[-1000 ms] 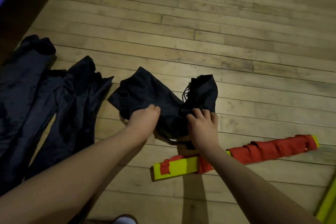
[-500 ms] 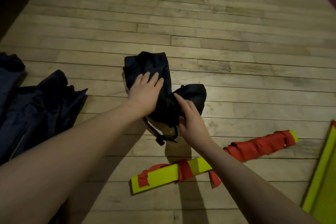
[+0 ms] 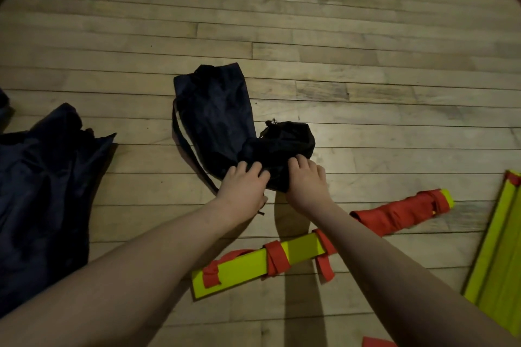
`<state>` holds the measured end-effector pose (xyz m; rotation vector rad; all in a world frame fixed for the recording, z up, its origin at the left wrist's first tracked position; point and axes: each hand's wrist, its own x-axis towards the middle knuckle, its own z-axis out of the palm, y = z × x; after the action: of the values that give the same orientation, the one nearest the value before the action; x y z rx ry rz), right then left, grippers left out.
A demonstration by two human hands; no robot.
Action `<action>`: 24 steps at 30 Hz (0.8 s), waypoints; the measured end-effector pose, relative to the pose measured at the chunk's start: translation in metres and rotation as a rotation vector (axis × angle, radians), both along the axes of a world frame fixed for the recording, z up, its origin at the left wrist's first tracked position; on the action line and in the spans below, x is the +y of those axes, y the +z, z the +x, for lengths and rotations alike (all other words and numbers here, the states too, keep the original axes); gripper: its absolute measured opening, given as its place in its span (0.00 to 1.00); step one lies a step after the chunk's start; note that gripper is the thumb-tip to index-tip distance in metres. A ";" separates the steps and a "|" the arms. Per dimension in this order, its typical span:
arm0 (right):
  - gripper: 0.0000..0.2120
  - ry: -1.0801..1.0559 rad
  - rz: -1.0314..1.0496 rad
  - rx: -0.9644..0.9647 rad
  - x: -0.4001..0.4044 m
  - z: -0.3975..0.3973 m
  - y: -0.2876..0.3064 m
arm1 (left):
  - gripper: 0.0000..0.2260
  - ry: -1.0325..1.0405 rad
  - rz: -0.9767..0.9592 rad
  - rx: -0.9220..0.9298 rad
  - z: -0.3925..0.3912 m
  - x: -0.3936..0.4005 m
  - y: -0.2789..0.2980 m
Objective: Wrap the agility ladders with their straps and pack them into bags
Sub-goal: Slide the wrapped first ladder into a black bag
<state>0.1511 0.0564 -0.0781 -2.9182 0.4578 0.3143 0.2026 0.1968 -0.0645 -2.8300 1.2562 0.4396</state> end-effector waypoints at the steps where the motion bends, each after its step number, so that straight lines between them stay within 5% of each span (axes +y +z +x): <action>1: 0.16 0.026 -0.043 0.010 -0.001 -0.001 0.000 | 0.19 -0.001 0.007 0.004 0.002 0.000 -0.001; 10: 0.04 0.154 0.033 -0.315 0.023 -0.025 0.006 | 0.12 0.018 -0.031 -0.026 0.026 0.027 0.012; 15: 0.06 0.226 0.207 -0.218 0.041 -0.027 0.040 | 0.12 0.053 0.002 -0.175 0.027 0.032 0.033; 18: 0.06 0.092 0.420 -0.297 0.048 -0.030 0.055 | 0.11 0.113 -0.095 -0.126 0.025 0.033 0.047; 24: 0.01 -0.235 0.727 -0.518 0.049 -0.035 0.064 | 0.27 0.145 -0.404 0.108 -0.013 0.036 0.054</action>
<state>0.1166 0.1055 -0.0139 -2.0963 0.4658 -0.2597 0.1898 0.2326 -0.0106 -3.2914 1.2916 0.3833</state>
